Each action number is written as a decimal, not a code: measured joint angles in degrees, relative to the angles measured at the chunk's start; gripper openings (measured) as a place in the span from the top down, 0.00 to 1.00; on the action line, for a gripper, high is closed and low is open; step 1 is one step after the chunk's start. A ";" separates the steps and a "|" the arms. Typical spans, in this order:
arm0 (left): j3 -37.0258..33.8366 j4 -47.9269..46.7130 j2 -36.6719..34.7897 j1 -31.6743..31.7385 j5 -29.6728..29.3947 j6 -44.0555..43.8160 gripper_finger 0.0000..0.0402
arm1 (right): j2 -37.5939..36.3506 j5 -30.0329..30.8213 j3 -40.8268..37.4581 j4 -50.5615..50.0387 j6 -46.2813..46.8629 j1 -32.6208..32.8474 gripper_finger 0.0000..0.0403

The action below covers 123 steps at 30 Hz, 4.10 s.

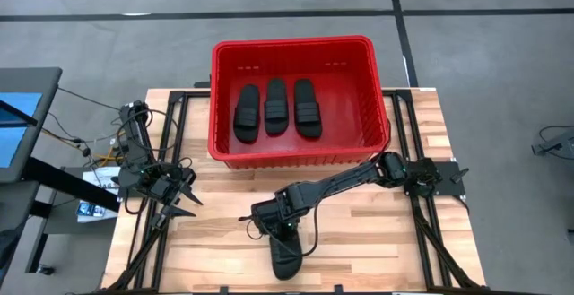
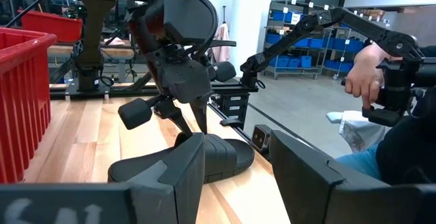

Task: Pick and place slides into bin
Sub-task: Put the slide into the bin

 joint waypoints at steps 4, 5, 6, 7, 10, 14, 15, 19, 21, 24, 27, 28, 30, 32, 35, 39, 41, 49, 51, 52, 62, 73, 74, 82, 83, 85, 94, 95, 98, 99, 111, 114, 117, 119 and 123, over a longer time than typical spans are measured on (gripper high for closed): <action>0.01 -0.01 -0.01 0.01 0.00 0.00 0.61 | 0.02 0.00 0.00 0.00 0.00 0.00 0.76; 0.00 0.00 0.00 0.01 0.01 0.00 0.61 | 0.02 0.00 0.00 0.00 0.00 0.00 0.76; 0.00 0.00 0.00 0.01 0.00 0.00 0.61 | 0.02 0.00 0.00 0.02 0.00 0.00 0.76; 0.00 0.01 -0.01 0.01 0.00 0.00 0.61 | 0.02 0.01 0.00 0.05 -0.01 0.00 0.76; 0.01 -0.01 0.00 0.01 0.01 0.00 0.61 | 0.04 0.02 0.00 0.13 -0.02 0.02 0.76; 0.00 0.00 0.00 0.00 0.01 0.00 0.61 | 0.05 -0.02 -2.66 3.05 0.26 0.02 0.76; 0.01 -0.01 -0.01 -0.01 0.01 -0.01 0.61 | 0.12 -0.04 -3.29 3.24 0.70 0.02 0.76; -0.01 0.01 0.00 0.01 0.01 -0.02 0.61 | -0.07 -0.17 -4.54 4.02 1.40 0.02 0.76; -0.01 0.01 -0.01 0.01 0.01 -0.02 0.61 | -0.04 -0.19 -4.95 4.21 1.40 -0.03 0.76; 0.00 0.00 0.00 0.00 0.01 -0.02 0.61 | -0.04 -0.20 -5.06 4.66 1.19 -0.02 0.77; 0.01 0.01 -0.02 -0.01 0.01 -0.02 0.61 | -0.05 -0.20 -5.11 4.64 -0.09 -0.07 0.84; 0.01 0.00 -0.01 0.01 0.01 -0.02 0.61 | -0.07 -0.20 -5.11 4.56 -0.57 -0.07 0.88; 0.00 0.00 0.00 0.00 0.01 -0.02 0.61 | -0.10 -0.22 -5.11 4.48 -1.73 -0.12 0.96; 0.01 0.01 -0.01 0.01 0.01 -0.02 0.61 | -0.15 0.05 -5.09 4.48 -1.86 -0.09 0.97; 0.00 0.01 0.00 0.00 0.01 -0.02 0.61 | -0.15 0.13 -5.09 4.40 -2.03 -0.09 0.99; 0.01 0.00 -0.01 0.00 0.00 -0.02 0.61 | -0.22 0.26 -5.09 3.97 -2.03 -0.09 0.99; 0.00 -0.01 0.00 0.01 0.00 0.12 0.61 | -0.21 0.84 -4.50 2.78 -2.04 -0.08 0.99; 0.01 0.00 -0.02 0.01 0.00 1.20 0.61 | 0.15 4.09 2.69 -4.68 -3.68 0.48 1.00; 0.00 -0.01 -0.01 0.01 0.01 1.20 0.61 | 0.11 5.34 5.19 -6.85 -4.27 0.51 1.00; 0.01 -0.01 0.00 0.01 0.01 1.20 0.61 | 0.07 6.04 6.38 -8.05 -4.53 0.67 1.00; -0.01 -0.01 -0.02 0.01 0.01 1.20 0.61 | -0.99 10.99 14.89 -14.57 -5.25 2.15 1.00; 0.01 -0.03 0.11 0.01 -0.11 1.18 0.61 | -8.24 23.84 15.10 -21.71 -3.77 5.40 1.00; 0.01 -0.03 0.21 0.03 -0.27 1.18 0.61 | -9.15 24.99 15.10 -22.04 -3.70 5.46 1.00; -0.01 -0.05 0.66 0.05 -0.33 1.16 0.61 | -15.78 36.48 15.10 -29.73 -1.72 7.49 1.00; 0.01 -0.03 0.66 0.03 -0.34 1.17 0.61 | -16.60 37.34 15.10 -30.54 -1.61 7.52 1.00; -0.01 -0.03 0.66 0.03 -0.34 1.21 0.61 | -17.99 39.09 15.10 -31.98 -1.62 7.52 1.00; 0.01 -0.03 0.66 0.03 -0.36 1.83 0.61 | -24.96 44.68 15.10 -33.29 -7.48 5.96 1.00; -0.01 -0.03 0.66 0.03 -0.36 1.81 0.61 | -25.84 45.14 15.10 -33.30 -8.25 5.57 1.00; 0.01 -0.03 0.66 0.03 -0.36 1.31 0.61 | -28.81 47.48 15.10 -33.31 -10.76 4.02 1.00; 0.01 -0.03 0.66 0.03 -0.36 1.31 0.61 | -29.87 48.17 15.10 -33.31 -11.57 3.41 1.00; -0.01 -0.03 0.66 0.03 -0.41 1.28 0.61 | -47.15 48.89 0.88 -30.87 -21.04 -12.87 1.00; -0.01 -0.03 0.66 0.03 -0.41 2.04 0.61 | -53.64 43.32 -9.29 -22.87 -26.29 -18.92 1.00; -0.01 -0.03 0.66 0.03 -0.41 1.67 0.61 | -60.17 36.29 -19.58 -12.96 -32.82 -25.86 1.00; -0.01 -0.03 0.66 0.03 -0.41 1.33 0.61 | -63.11 32.23 -24.93 -8.79 -36.33 -30.88 1.00; 0.01 -0.03 0.66 0.01 -0.41 1.91 0.61 | -64.64 22.85 -29.75 -6.04 -42.04 -40.62 1.00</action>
